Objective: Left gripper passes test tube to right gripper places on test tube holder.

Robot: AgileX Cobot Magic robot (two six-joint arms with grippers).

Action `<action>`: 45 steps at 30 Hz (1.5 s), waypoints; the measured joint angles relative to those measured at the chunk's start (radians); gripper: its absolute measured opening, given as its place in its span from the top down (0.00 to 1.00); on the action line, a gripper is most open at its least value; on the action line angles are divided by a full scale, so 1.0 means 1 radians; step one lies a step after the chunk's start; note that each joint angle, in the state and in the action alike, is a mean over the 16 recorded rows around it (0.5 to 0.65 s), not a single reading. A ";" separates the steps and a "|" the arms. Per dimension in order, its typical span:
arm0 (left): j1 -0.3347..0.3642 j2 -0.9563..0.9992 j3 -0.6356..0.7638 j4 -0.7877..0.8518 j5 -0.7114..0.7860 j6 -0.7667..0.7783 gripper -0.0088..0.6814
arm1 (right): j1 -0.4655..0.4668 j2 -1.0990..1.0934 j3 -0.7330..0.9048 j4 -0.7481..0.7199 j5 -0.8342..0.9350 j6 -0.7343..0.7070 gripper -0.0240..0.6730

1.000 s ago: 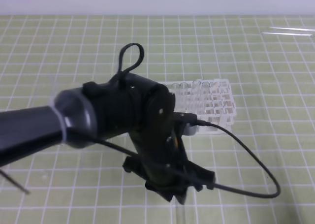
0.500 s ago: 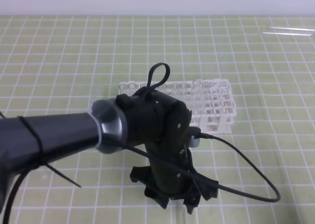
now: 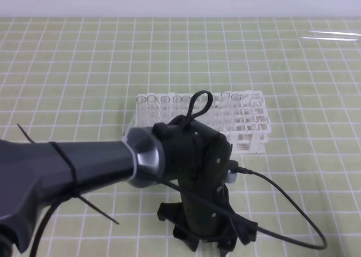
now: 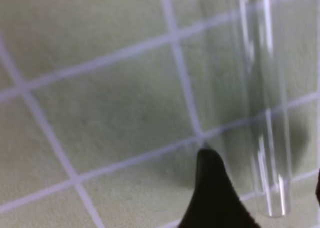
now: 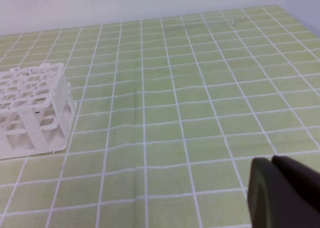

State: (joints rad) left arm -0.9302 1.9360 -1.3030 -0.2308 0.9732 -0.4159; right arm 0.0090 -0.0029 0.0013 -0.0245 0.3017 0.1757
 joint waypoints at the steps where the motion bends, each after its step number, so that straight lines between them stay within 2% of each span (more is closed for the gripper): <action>1: -0.002 0.005 -0.001 0.001 0.001 -0.002 0.45 | 0.000 0.000 0.000 0.000 0.000 0.000 0.99; 6: -0.010 0.020 -0.002 0.007 0.004 -0.012 0.52 | 0.000 0.000 0.000 0.000 0.000 0.000 0.99; 15: -0.013 0.022 -0.003 0.016 0.008 -0.025 0.75 | 0.000 0.000 0.000 0.000 0.000 0.000 0.99; 20: -0.013 -0.005 -0.001 0.038 0.006 -0.024 0.83 | 0.000 0.000 0.000 0.000 0.000 0.000 0.99; 28: -0.034 -0.130 0.011 0.156 -0.026 -0.022 0.83 | 0.000 0.000 0.000 0.000 0.000 0.000 0.99; 34: -0.075 -0.304 0.084 0.301 -0.125 -0.021 0.84 | 0.000 0.000 0.000 0.000 0.000 0.000 0.99; 39: -0.112 -0.468 0.215 0.410 -0.251 -0.021 0.84 | 0.000 0.000 0.000 0.000 0.000 0.000 0.99; 45: -0.138 -0.664 0.434 0.491 -0.441 -0.021 0.84 | 0.000 0.000 0.000 0.000 0.000 0.000 0.99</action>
State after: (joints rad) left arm -1.0678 1.2725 -0.8691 0.2606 0.5325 -0.4374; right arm 0.0090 -0.0029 0.0013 -0.0245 0.3017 0.1757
